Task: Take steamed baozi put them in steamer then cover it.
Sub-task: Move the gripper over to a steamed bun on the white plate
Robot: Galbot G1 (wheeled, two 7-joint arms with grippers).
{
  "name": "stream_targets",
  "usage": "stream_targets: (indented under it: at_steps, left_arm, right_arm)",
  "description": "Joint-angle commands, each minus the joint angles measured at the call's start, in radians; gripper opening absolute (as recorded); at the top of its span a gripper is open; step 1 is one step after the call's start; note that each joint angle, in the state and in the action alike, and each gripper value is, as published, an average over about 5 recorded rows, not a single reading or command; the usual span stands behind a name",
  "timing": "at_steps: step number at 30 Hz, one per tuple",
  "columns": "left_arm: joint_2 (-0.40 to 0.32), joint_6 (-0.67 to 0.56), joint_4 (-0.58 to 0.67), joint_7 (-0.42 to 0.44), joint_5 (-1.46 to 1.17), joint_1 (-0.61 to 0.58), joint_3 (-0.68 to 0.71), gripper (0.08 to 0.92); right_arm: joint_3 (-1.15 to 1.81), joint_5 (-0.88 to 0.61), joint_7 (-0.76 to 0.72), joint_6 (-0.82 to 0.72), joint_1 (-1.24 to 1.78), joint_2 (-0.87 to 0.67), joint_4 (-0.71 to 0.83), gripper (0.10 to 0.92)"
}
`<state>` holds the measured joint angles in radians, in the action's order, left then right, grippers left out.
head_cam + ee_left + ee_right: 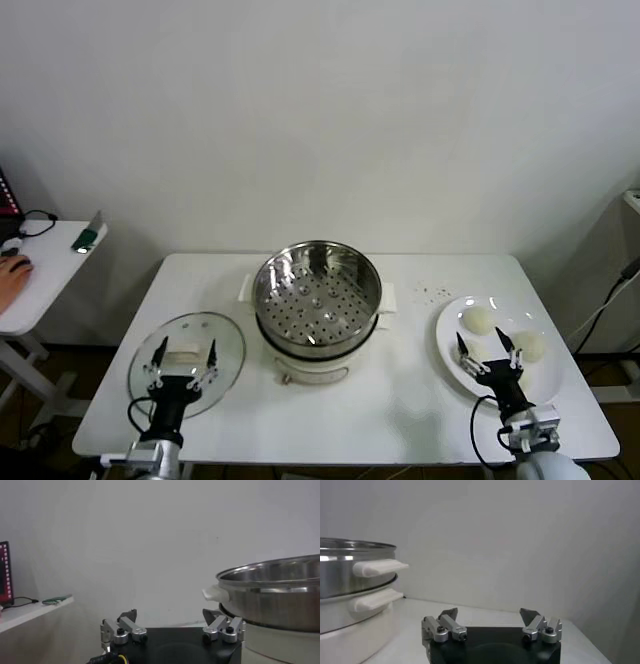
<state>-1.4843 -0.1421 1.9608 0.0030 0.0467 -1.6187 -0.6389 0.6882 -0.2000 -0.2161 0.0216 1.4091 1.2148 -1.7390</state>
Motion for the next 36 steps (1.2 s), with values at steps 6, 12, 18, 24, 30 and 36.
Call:
stream_targets:
  at_steps: [6, 12, 18, 24, 30, 36]
  left_arm:
    - [0.025, 0.015, 0.036, -0.009, 0.013, -0.006, 0.019, 0.823]
    - [0.028, 0.014, 0.033, -0.013, 0.012, -0.01, 0.02, 0.823]
    - [0.029, 0.018, 0.026, -0.021, 0.012, -0.01, 0.019, 0.823]
    - [0.03, 0.031, 0.031, -0.031, 0.012, -0.007, 0.01, 0.823]
    - [0.032, 0.039, 0.033, -0.033, 0.011, -0.006, 0.003, 0.823]
    - [0.039, 0.05, 0.035, -0.037, 0.012, -0.004, -0.008, 0.823]
  right_arm:
    - [-0.074, 0.072, -0.409, -0.197, -0.185, -0.528, 0.141, 0.823]
    - [-0.286, 0.196, -0.704, -0.167, -0.462, -0.734, 0.328, 0.823]
    - [-0.725, 0.383, -0.901, -0.079, -0.932, -0.794, 0.501, 0.823]
    - [-1.19, 0.423, -0.93, -0.036, -1.311, -0.761, 0.62, 0.823]
    - [-1.347, 0.431, -0.939, -0.029, -1.44, -0.625, 0.766, 0.823]
    - [-1.437, 0.443, -0.937, -0.026, -1.458, -0.51, 0.856, 0.823]
